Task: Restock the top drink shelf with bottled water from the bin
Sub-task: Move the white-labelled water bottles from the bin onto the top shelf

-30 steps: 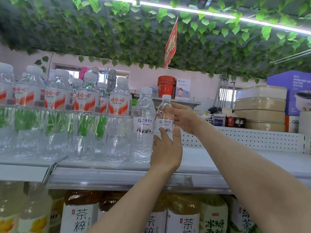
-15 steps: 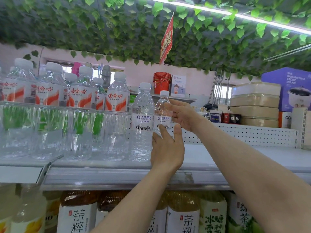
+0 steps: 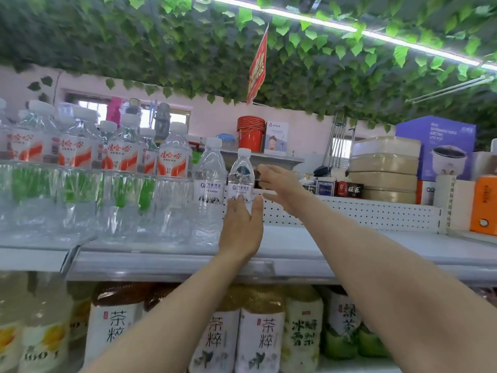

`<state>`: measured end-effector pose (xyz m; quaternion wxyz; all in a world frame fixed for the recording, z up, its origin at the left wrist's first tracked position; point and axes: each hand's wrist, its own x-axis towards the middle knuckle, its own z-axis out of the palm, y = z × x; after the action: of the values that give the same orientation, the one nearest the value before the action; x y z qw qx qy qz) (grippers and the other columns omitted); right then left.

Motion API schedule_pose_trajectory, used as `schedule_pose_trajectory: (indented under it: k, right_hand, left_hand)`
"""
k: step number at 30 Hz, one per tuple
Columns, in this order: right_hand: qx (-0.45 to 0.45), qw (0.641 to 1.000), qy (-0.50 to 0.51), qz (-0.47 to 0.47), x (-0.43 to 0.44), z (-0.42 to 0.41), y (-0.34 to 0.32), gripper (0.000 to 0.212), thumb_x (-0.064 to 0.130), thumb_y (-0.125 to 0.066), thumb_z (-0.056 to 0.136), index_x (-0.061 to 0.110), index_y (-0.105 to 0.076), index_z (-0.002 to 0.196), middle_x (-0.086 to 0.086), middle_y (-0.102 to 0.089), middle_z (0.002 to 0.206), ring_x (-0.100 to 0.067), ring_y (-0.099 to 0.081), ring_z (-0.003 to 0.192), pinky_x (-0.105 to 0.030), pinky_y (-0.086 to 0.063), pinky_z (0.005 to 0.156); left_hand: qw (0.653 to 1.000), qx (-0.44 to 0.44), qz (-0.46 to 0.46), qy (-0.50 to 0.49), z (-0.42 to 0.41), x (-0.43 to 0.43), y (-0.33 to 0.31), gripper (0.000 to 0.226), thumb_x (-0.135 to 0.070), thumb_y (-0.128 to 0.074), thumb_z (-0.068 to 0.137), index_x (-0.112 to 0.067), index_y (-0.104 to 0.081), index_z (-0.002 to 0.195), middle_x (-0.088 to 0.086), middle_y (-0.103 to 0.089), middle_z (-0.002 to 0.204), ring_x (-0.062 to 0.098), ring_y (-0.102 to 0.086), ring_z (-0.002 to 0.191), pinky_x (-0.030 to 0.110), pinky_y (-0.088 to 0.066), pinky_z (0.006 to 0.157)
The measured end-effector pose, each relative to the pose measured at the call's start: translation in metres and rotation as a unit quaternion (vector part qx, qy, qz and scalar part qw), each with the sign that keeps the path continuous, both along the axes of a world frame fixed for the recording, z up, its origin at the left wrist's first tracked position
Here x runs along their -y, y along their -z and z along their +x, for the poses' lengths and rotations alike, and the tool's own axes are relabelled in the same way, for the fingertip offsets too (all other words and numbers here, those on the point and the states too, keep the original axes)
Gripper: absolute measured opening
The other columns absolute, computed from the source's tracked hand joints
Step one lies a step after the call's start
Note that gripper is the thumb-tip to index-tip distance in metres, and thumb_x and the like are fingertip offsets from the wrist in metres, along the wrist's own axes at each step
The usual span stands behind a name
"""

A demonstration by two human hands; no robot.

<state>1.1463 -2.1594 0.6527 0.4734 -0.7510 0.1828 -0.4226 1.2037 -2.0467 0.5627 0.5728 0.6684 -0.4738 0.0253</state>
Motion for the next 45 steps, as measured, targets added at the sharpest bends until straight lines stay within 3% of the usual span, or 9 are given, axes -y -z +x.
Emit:
schedule_pose_trajectory:
  k: [4, 7, 11, 15, 24, 27, 36, 40, 45]
  right_hand:
    - [-0.076, 0.983, 0.104, -0.13, -0.022, -0.071, -0.009, 0.055, 0.046, -0.066, 0.096, 0.013, -0.055, 0.14, -0.003, -0.059, 0.134, -0.019, -0.057, 0.115, -0.04, -0.053, 0.098]
    - [-0.119, 0.968, 0.114, -0.187, -0.04, -0.125, -0.01, 0.055, 0.041, -0.068, 0.096, 0.013, -0.054, 0.141, -0.006, -0.061, 0.135, -0.021, -0.06, 0.113, -0.037, -0.051, 0.095]
    - [-0.175, 0.944, 0.125, -0.252, -0.06, -0.198, 0.006, 0.055, 0.035, -0.072, 0.093, 0.017, -0.053, 0.142, -0.009, -0.057, 0.143, -0.027, -0.055, 0.128, -0.047, -0.045, 0.11]
    - [-0.226, 0.924, 0.123, -0.283, -0.071, -0.255, 0.041, 0.06, 0.038, -0.075, 0.091, 0.024, -0.051, 0.144, -0.003, -0.049, 0.151, -0.027, -0.047, 0.138, -0.043, -0.043, 0.111]
    - [-0.328, 0.913, 0.046, -0.238, -0.082, -0.319, 0.163, 0.062, 0.039, -0.073, 0.092, 0.024, -0.049, 0.147, -0.002, -0.051, 0.15, -0.023, -0.051, 0.134, -0.031, -0.041, 0.098]
    - [-0.364, 0.905, 0.032, -0.217, -0.081, -0.325, 0.21, 0.062, 0.038, -0.073, 0.092, 0.024, -0.048, 0.147, -0.002, -0.05, 0.152, -0.024, -0.049, 0.137, -0.033, -0.041, 0.104]
    - [-0.471, 0.871, -0.014, -0.14, -0.074, -0.323, 0.358, 0.064, 0.038, -0.075, 0.089, 0.023, -0.051, 0.146, -0.005, -0.058, 0.144, -0.025, -0.057, 0.127, -0.023, -0.04, 0.085]
    - [-0.512, 0.854, -0.056, -0.077, -0.076, -0.317, 0.432, 0.067, 0.035, -0.076, 0.091, 0.015, -0.048, 0.148, -0.008, -0.048, 0.153, -0.028, -0.049, 0.136, -0.03, -0.043, 0.1]
    - [-0.554, 0.829, -0.076, 0.017, -0.083, -0.309, 0.524, 0.064, 0.041, -0.075, 0.09, 0.016, -0.052, 0.144, -0.006, -0.05, 0.15, -0.026, -0.051, 0.133, -0.031, -0.044, 0.098]
  left_hand:
    - [0.999, 0.005, -0.016, -0.029, -0.029, -0.027, -0.01, 0.072, -0.058, -0.031, 0.101, -0.012, -0.025, 0.156, 0.007, -0.023, 0.163, 0.022, -0.019, 0.15, 0.042, -0.018, 0.122]
    - [0.997, -0.004, -0.037, -0.065, -0.063, -0.045, -0.021, 0.069, -0.056, -0.041, 0.1, -0.014, -0.031, 0.154, 0.008, -0.032, 0.158, 0.028, -0.029, 0.145, 0.045, -0.028, 0.118]
    - [0.994, 0.006, -0.033, -0.103, -0.129, -0.07, -0.014, 0.068, -0.054, -0.052, 0.096, -0.019, -0.033, 0.152, 0.011, -0.036, 0.155, 0.032, -0.032, 0.142, 0.048, -0.032, 0.115]
    - [0.989, 0.018, 0.003, -0.143, -0.181, -0.093, 0.017, 0.066, -0.052, -0.056, 0.095, -0.023, -0.036, 0.151, 0.012, -0.038, 0.151, 0.033, -0.035, 0.139, 0.048, -0.035, 0.112]
    - [0.975, -0.008, 0.101, -0.197, -0.249, -0.133, 0.142, 0.057, -0.048, -0.066, 0.089, -0.028, -0.048, 0.14, 0.008, -0.041, 0.147, 0.027, -0.035, 0.136, 0.044, -0.037, 0.106]
    - [0.968, -0.023, 0.152, -0.199, -0.257, -0.141, 0.187, 0.054, -0.045, -0.067, 0.09, -0.028, -0.051, 0.138, 0.008, -0.045, 0.142, 0.028, -0.037, 0.133, 0.041, -0.04, 0.101]
    - [0.936, -0.086, 0.284, -0.191, -0.265, -0.152, 0.331, 0.057, -0.042, -0.069, 0.09, -0.022, -0.051, 0.14, 0.015, -0.043, 0.144, 0.033, -0.037, 0.133, 0.042, -0.039, 0.104]
    - [0.91, -0.111, 0.358, -0.178, -0.26, -0.161, 0.401, 0.06, -0.042, -0.067, 0.091, -0.019, -0.049, 0.143, 0.019, -0.044, 0.141, 0.036, -0.041, 0.13, 0.039, -0.037, 0.107]
    - [0.876, -0.158, 0.43, -0.152, -0.248, -0.186, 0.49, 0.059, -0.044, -0.066, 0.091, -0.02, -0.049, 0.142, 0.016, -0.048, 0.143, 0.032, -0.04, 0.135, 0.036, -0.035, 0.108]
